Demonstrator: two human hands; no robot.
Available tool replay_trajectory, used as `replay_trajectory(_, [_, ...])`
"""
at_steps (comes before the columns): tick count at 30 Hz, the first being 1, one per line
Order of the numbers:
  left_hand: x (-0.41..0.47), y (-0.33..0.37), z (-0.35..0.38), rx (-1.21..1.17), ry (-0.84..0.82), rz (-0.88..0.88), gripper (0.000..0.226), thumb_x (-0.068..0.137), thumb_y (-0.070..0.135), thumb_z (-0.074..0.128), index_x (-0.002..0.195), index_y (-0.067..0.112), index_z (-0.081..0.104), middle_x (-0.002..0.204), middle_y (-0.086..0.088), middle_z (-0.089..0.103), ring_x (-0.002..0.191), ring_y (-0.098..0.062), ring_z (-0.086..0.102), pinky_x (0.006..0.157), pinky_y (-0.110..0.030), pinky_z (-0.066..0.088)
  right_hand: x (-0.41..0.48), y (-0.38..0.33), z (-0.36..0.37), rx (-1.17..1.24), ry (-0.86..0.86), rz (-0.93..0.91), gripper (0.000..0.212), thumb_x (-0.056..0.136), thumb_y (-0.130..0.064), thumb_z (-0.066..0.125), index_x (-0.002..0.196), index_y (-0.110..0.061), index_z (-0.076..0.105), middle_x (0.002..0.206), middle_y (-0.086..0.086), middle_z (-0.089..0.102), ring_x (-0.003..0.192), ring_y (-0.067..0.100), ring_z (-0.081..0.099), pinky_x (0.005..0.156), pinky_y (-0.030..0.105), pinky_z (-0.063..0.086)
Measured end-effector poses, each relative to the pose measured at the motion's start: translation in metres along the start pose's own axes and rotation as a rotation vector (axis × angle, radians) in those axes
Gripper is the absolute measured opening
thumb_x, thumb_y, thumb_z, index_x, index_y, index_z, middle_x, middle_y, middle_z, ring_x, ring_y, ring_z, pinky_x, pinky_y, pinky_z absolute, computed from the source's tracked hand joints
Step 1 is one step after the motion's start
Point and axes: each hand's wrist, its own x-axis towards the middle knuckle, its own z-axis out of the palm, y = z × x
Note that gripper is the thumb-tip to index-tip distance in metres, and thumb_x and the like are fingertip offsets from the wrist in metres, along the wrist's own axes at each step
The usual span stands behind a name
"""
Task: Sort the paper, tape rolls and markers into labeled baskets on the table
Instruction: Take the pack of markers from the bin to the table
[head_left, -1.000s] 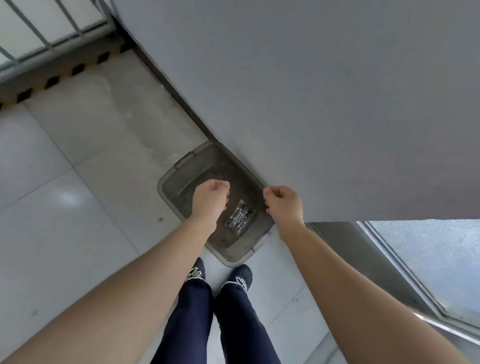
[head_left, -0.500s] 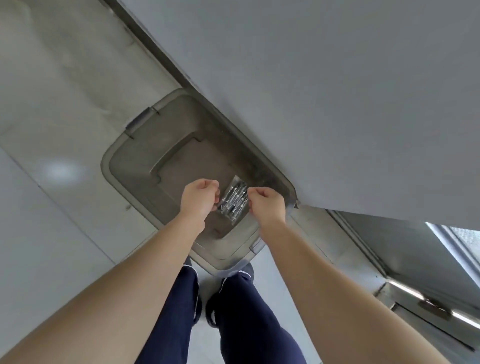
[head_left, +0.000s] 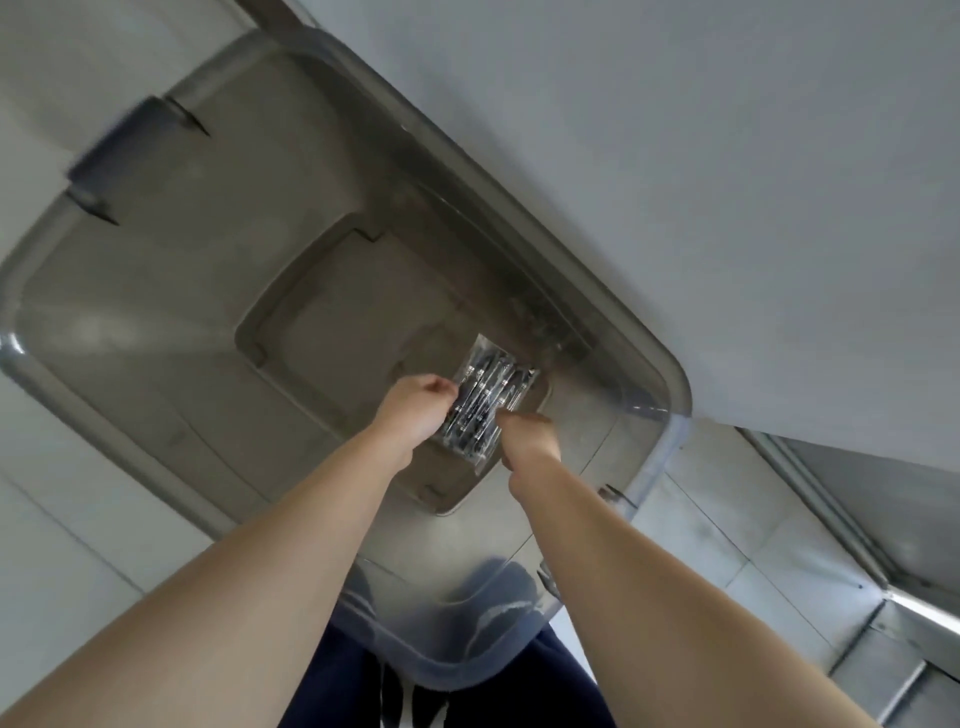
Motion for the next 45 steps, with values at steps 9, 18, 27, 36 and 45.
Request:
replay_trajectory(9, [0.056,-0.029,0.025,0.312,-0.176,0.02,0.042,0.083,0.02,0.052,0.124,0.023,0.055,0.117,-0.003,0.064,0.105,-0.022,0.058,0.087,-0.029,0.045,0.054,0.008,0.029,0.203,-0.01,0.134,0.018,0.094,-0.006,0.045,0.106,-0.004,0.058,0.089,0.014,0.06,0.08,0.029,0.061,0.053,0.029,0.048])
replay_trajectory(18, [0.042,-0.019,0.007,0.203,-0.084,0.011,0.044,0.089,0.005,0.047,0.128,0.023,0.058,0.113,-0.007,0.066,0.094,-0.026,0.062,0.071,-0.029,0.05,0.041,0.007,0.039,0.301,-0.018,0.01,0.026,0.084,-0.004,0.06,0.106,-0.012,0.071,0.103,0.007,0.073,0.095,0.028,0.068,0.089,0.042,0.057])
replay_trajectory(27, [-0.051,0.022,-0.045,-0.014,0.106,0.02,0.051,0.086,-0.011,0.046,0.126,0.017,0.061,0.103,-0.005,0.063,0.086,-0.022,0.059,0.074,-0.032,0.052,-0.078,-0.021,0.005,0.3,0.011,-0.126,0.039,0.088,0.001,0.059,0.118,-0.023,0.067,0.117,-0.003,0.068,0.106,0.018,0.064,0.087,0.028,0.051])
replay_trajectory(36, [-0.175,0.084,-0.09,-0.169,0.159,0.077,0.039,0.089,-0.008,0.051,0.11,0.019,0.07,0.09,0.004,0.07,0.086,-0.022,0.065,0.078,-0.039,0.055,-0.202,-0.046,-0.045,0.33,-0.056,-0.227,0.032,0.088,0.0,0.062,0.108,-0.023,0.068,0.098,-0.01,0.071,0.094,0.011,0.066,0.089,0.033,0.055])
replay_trajectory(45, [-0.292,0.16,-0.127,-0.184,0.144,0.172,0.04,0.089,-0.007,0.054,0.119,0.018,0.066,0.093,0.009,0.068,0.095,-0.019,0.065,0.09,-0.043,0.053,-0.319,-0.072,-0.101,0.45,-0.065,-0.288,0.023,0.086,-0.004,0.067,0.089,-0.027,0.07,0.092,-0.003,0.075,0.09,0.02,0.069,0.078,0.036,0.057])
